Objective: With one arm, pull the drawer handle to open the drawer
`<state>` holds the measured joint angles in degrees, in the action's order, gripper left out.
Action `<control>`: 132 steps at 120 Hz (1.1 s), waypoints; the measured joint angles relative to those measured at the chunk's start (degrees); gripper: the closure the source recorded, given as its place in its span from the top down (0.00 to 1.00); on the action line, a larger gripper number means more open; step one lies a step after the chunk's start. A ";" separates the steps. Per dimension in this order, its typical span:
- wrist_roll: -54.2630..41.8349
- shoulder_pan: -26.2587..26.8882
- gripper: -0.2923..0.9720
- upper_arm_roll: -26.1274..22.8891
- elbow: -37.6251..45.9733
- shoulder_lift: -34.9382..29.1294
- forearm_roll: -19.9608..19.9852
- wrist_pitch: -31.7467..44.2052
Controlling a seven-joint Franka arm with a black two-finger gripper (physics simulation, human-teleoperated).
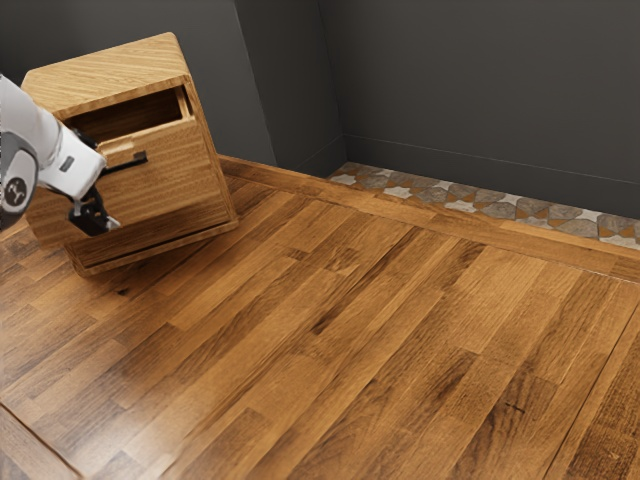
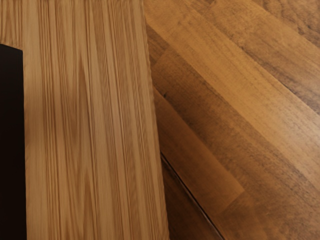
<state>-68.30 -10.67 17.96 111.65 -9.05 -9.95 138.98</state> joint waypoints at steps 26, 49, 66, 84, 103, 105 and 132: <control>-0.01 0.62 0.71 -0.54 0.94 -1.03 -0.25 -0.19; -0.02 0.72 0.72 -0.99 2.86 -3.10 -0.56 -0.30; -0.04 1.06 0.72 -1.30 5.02 -6.01 -0.62 -0.43; -0.09 1.22 0.75 -1.56 5.71 -6.86 -0.68 -0.56; -0.16 1.51 0.76 -4.11 2.32 -8.35 -0.71 -1.65; -0.17 1.52 0.76 -4.44 1.62 -8.79 -0.71 -2.08; 10.35 15.38 0.77 -5.35 -29.86 -3.81 1.36 -34.79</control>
<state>-57.95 4.71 12.60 81.79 -12.86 -8.59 104.19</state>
